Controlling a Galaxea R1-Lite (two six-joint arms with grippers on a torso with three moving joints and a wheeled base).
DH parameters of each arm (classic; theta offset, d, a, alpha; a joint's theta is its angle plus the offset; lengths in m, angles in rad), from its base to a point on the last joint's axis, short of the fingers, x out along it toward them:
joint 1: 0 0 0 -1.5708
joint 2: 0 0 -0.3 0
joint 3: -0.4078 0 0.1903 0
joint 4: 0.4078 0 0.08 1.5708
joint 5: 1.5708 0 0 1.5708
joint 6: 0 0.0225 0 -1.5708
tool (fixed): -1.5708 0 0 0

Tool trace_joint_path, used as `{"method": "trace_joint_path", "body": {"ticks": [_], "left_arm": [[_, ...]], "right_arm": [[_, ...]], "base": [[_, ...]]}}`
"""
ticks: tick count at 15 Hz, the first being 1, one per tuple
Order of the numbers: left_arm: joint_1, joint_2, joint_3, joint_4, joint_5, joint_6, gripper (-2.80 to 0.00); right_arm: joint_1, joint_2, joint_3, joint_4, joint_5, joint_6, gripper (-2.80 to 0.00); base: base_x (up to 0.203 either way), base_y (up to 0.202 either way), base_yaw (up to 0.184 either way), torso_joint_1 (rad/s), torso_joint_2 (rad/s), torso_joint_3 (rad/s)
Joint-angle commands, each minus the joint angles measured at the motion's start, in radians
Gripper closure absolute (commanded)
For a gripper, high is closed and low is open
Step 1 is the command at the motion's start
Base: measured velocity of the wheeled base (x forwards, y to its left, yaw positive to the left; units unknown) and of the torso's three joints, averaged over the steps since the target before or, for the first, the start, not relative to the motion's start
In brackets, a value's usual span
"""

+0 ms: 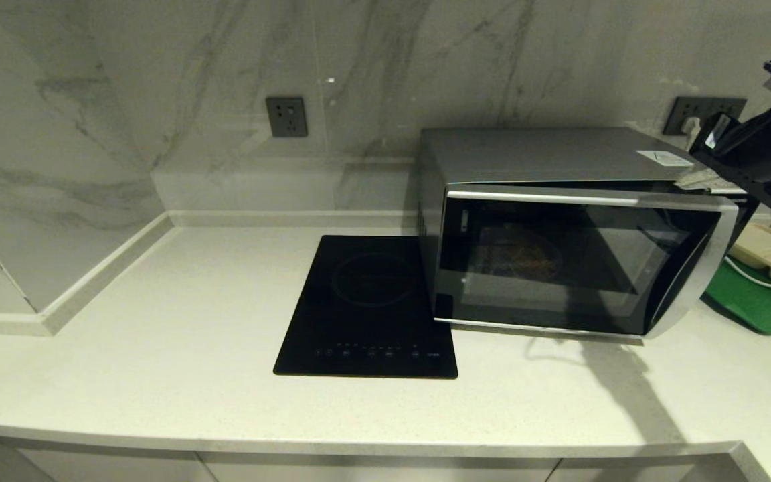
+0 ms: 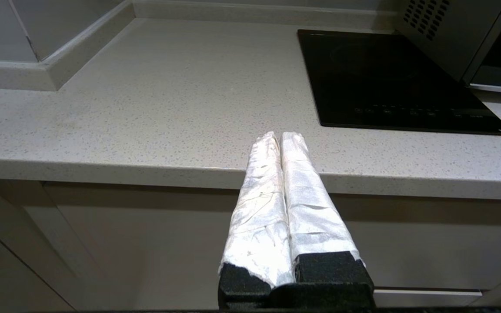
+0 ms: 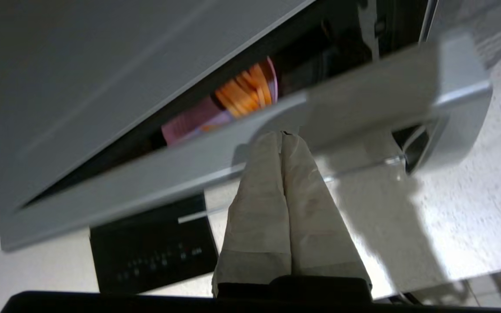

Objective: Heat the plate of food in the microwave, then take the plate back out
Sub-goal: Open the microwave oven

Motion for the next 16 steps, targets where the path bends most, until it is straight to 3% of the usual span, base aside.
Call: {"method": "trace_joint_path", "body": {"ticks": [1,16], "left_arm": [[0.0,0.0,0.0,0.0,0.0,-0.001,0.0],[0.0,0.0,0.0,0.0,0.0,-0.001,0.0]], "right_arm": [[-0.013,0.024,-0.006,-0.002,0.011,0.012,0.0],[-0.05,0.099,-0.003,-0.034,0.011,0.023,0.0]], "base": [[0.0,0.0,0.0,0.0,0.0,0.0],[0.0,0.0,0.0,0.0,0.0,0.0]]}}
